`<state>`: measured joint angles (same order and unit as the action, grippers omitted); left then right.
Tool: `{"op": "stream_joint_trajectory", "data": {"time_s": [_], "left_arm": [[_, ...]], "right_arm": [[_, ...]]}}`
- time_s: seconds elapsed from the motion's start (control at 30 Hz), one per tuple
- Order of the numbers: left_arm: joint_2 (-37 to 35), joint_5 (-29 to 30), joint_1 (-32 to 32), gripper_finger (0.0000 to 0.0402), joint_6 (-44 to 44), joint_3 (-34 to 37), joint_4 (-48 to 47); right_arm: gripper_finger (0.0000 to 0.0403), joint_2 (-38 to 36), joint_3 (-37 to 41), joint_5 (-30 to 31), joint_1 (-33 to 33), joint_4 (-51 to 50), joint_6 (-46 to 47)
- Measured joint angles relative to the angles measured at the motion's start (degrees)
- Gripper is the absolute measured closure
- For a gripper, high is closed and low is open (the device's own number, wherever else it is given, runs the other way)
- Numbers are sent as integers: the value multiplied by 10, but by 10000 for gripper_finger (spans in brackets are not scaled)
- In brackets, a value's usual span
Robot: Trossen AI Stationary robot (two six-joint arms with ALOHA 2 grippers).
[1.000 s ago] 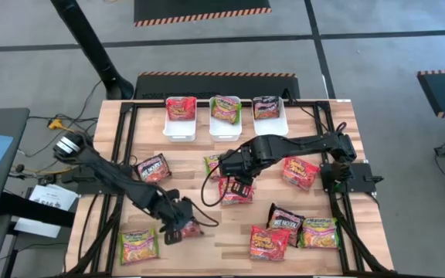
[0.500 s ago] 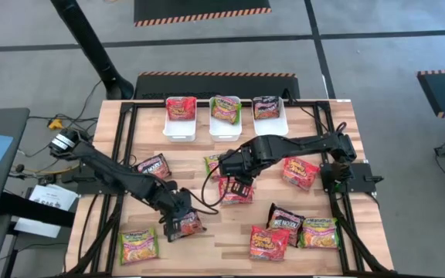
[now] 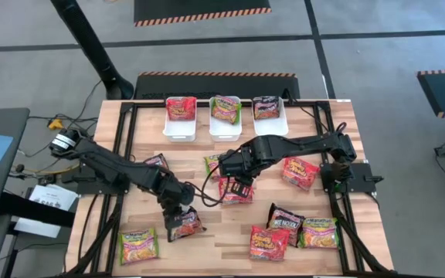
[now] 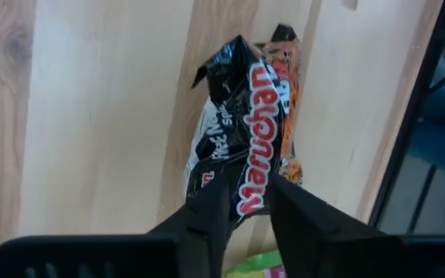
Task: Sort Maruchan noodles
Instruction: Put the bottom left black noodle pack into the right white bin
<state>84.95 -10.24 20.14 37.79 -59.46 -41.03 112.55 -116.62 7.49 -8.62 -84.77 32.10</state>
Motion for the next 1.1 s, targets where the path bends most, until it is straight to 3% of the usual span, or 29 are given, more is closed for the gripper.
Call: {"op": "stream_joint_trajectory", "data": {"time_s": [0.27,0.5,0.9,1.1], "left_arm": [[4,32,30,275,40,0,53],[5,100,70,274,55,0,48],[96,111,82,274,63,0,64],[120,154,83,278,78,-2,46]], "right_arm": [[227,0,0,0,0,0,0],[227,0,0,0,0,0,0],[227,0,0,1,0,0,-2],[227,0,0,1,0,0,-1]]}}
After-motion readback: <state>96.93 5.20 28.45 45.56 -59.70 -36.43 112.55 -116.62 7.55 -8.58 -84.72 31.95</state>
